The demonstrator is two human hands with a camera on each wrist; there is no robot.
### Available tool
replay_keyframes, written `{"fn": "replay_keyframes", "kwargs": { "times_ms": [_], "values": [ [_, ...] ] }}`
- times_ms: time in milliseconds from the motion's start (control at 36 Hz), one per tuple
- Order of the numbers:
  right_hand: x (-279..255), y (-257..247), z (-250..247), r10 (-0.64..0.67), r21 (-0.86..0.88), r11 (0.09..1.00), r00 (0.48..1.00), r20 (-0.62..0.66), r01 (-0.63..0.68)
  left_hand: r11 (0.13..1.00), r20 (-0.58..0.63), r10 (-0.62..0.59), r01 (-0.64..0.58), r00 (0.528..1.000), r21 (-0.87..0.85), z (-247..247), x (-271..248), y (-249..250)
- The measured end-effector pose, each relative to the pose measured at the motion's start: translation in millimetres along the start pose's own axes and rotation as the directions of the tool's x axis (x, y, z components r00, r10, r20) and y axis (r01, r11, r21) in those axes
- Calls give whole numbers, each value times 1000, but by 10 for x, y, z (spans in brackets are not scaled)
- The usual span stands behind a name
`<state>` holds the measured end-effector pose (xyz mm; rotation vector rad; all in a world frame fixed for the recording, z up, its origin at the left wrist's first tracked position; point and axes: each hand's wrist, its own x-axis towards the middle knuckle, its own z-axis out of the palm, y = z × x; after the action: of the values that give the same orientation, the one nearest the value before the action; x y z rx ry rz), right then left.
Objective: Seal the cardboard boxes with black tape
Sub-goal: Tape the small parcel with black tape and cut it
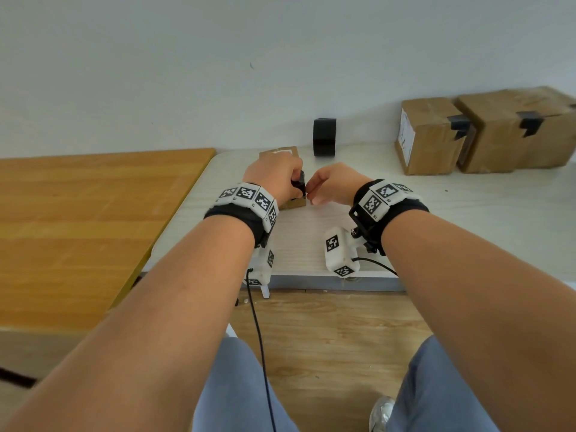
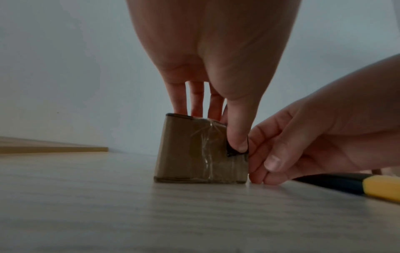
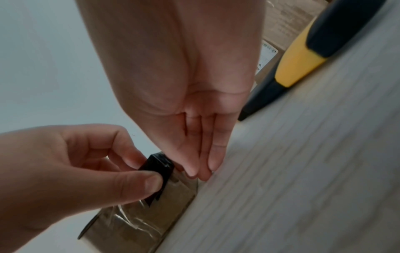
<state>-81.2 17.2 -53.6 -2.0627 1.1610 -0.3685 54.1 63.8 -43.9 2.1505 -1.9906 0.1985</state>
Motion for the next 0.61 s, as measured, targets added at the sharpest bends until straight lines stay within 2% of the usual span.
{"fn": "replay_keyframes", "kwargs": {
  "times_ms": [111,250,472,528,611],
  "values": [
    [-2,-3,3,-5,-16,1000,1000,-14,5,1000,33,7,-7,999,11,-6,-15,25],
    [6,-1,-12,12,18,1000,1000,12,-12,992,28,-26,29,999,-123,-9,-16,-55],
    [65,-12,11,59,85,995,998,-16,-58,946,16,-99,99,995,-310,32,-90,-178],
    [97,0,28,74,153,986,996,-45,-66,933,24,-107,109,994,-343,32,-103,-191],
    [143,-3,59,81,165,984,991,-105,-63,931,42,-115,122,993,-345,17,-123,-196]
  ]
}}
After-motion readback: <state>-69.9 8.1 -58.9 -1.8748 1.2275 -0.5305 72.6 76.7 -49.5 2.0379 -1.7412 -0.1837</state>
